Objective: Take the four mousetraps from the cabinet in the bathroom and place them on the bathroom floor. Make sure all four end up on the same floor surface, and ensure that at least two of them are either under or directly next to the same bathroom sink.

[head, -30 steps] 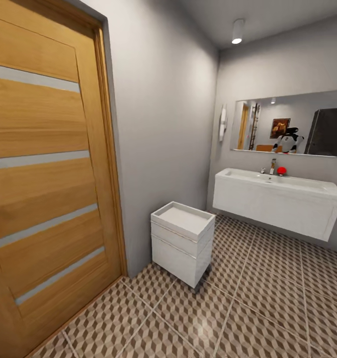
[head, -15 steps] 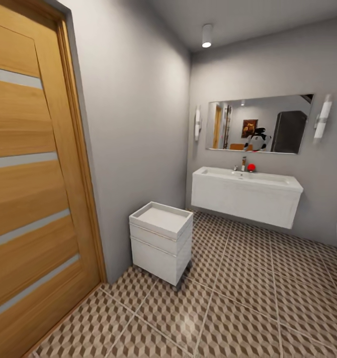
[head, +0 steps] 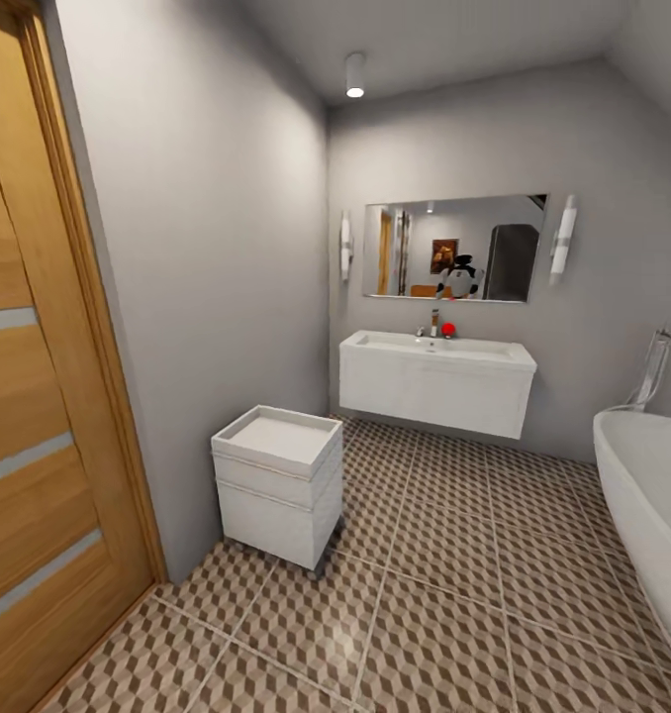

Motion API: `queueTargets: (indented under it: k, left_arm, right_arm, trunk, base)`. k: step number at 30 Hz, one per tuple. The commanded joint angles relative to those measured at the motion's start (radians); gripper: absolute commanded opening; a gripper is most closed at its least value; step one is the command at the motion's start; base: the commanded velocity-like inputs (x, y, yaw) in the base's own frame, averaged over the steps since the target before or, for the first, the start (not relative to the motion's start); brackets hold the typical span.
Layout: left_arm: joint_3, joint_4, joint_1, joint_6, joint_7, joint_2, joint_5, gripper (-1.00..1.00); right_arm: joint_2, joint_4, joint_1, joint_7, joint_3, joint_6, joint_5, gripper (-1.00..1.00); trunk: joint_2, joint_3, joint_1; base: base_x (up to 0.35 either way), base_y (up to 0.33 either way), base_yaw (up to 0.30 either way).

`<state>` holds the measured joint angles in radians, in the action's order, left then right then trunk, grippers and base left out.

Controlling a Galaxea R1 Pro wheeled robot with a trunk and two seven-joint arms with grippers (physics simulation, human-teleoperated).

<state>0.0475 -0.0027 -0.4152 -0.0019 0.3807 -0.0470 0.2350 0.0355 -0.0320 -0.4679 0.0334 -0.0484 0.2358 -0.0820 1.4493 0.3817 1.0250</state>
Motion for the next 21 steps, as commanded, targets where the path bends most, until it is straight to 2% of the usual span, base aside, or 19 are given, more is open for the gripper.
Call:
queueTargets:
  k: [1, 16, 21]
  left_arm:
    - [0.004, 0.0, 0.0, 0.0, 0.002, 0.0, -0.001, -1.0]
    - [0.003, 0.0, 0.0, 0.002, -0.011, -0.002, -0.005, -1.0]
    - [0.003, 0.0, 0.0, 0.003, -0.032, -0.003, -0.006, -1.0]
  right_arm:
    - [0.001, -0.002, -0.001, 0.003, -0.006, 0.001, -0.009, -1.0]
    - [0.001, -0.002, -0.001, 0.003, -0.006, 0.001, -0.009, -1.0]
    - [0.001, -0.002, 0.002, 0.002, -0.006, 0.0, -0.009, -1.0]
  trunk:
    - [0.001, 0.001, 0.0]
    - [0.001, 0.001, 0.0]
    - [0.001, 0.001, 0.0]
  base:
    - [0.0, 0.0, -0.3]
    - [0.0, 0.0, -0.3]
    - [0.0, 0.0, -0.3]
